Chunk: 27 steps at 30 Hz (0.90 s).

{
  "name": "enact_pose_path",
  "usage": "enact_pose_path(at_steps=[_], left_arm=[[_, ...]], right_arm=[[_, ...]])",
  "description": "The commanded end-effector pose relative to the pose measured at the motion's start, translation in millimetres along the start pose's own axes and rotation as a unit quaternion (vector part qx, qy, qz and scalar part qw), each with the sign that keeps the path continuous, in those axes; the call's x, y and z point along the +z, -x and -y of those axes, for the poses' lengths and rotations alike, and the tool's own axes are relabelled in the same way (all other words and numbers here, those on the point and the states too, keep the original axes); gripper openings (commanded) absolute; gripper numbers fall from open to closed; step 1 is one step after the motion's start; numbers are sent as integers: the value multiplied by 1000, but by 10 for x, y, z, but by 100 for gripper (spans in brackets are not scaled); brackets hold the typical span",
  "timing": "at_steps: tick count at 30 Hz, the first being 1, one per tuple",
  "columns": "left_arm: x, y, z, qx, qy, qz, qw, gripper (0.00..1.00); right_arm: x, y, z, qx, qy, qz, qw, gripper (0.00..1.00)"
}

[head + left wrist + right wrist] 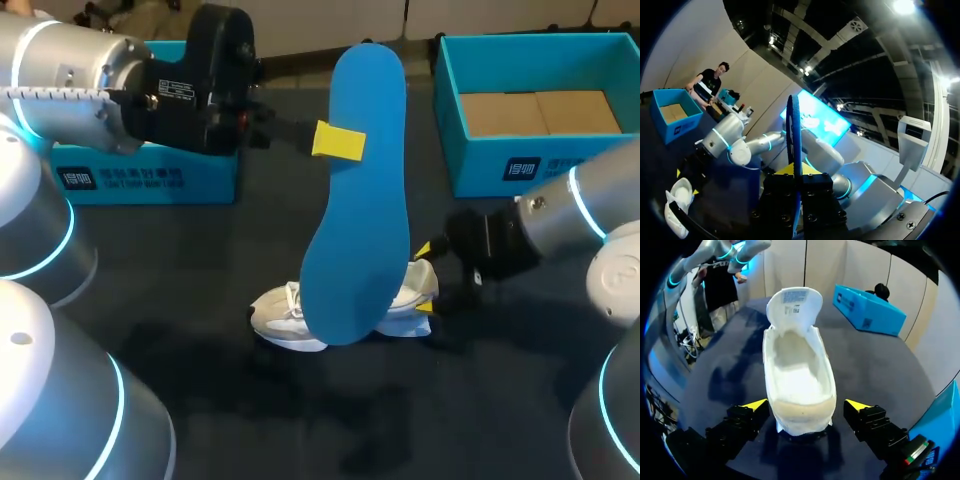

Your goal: Take the shoe out of the shoebox, open the shoe tongue, remove and reinsert the insole, then place the shoe into the shoebox

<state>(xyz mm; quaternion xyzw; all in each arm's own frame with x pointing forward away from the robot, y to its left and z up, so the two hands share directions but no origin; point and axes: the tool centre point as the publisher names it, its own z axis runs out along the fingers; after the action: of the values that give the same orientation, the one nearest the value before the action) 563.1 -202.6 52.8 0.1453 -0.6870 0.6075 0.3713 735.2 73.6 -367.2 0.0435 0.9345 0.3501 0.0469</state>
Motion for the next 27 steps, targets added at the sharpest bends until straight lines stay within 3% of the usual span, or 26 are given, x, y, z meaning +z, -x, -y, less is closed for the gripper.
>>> enact_pose_path(at_steps=[1,27], left_arm=[[2,1,-10,0,0,1,1000,0],[2,1,-10,0,0,1,1000,0]], right_arm=[[-112,-28,-140,5,-86,0,996,100],[-284,-105,-549,67,-223,7,972,100]])
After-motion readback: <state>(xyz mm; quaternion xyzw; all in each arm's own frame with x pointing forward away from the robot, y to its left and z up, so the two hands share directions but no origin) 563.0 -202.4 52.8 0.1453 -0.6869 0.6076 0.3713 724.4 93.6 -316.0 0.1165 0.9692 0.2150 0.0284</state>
